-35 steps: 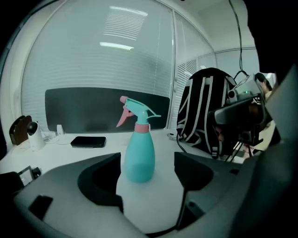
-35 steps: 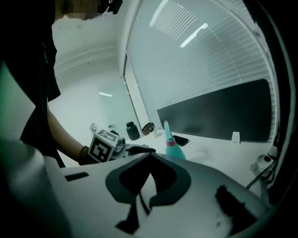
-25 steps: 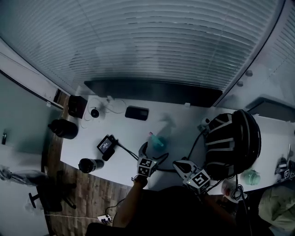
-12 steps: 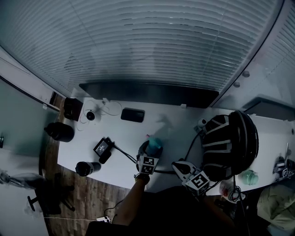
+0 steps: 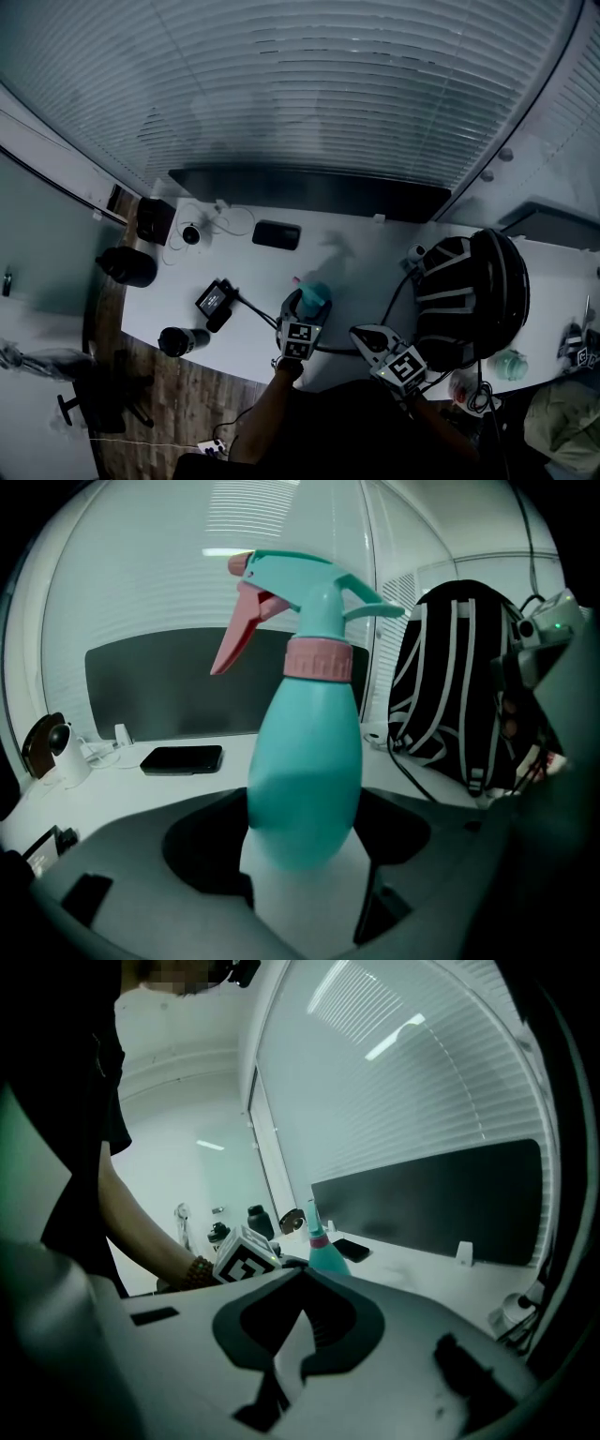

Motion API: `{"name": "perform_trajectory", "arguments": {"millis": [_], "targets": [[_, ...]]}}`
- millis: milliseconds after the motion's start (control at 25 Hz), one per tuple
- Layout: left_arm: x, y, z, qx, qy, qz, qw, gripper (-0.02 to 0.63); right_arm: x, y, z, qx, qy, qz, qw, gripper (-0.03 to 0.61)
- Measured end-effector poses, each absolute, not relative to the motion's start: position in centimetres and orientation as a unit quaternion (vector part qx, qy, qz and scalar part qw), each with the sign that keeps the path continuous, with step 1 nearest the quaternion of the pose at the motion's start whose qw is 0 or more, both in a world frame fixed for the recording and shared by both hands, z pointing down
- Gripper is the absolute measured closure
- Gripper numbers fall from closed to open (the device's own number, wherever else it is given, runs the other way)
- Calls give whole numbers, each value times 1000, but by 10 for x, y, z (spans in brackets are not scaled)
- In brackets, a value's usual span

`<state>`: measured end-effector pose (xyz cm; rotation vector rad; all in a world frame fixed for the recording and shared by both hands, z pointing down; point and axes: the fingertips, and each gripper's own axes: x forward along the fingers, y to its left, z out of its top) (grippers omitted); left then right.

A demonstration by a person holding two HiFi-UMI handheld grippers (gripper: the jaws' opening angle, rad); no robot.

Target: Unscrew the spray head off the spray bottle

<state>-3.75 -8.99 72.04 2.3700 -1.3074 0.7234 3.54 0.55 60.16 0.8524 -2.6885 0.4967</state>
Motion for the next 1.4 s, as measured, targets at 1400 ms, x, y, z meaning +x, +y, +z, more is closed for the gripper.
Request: {"name": "perform_trajectory", "arguments": {"millis": [1400], "targets": [[-9,45,620,930,-260,248,78,262,-48,64,508,-63,-981,-34,181,468]]}}
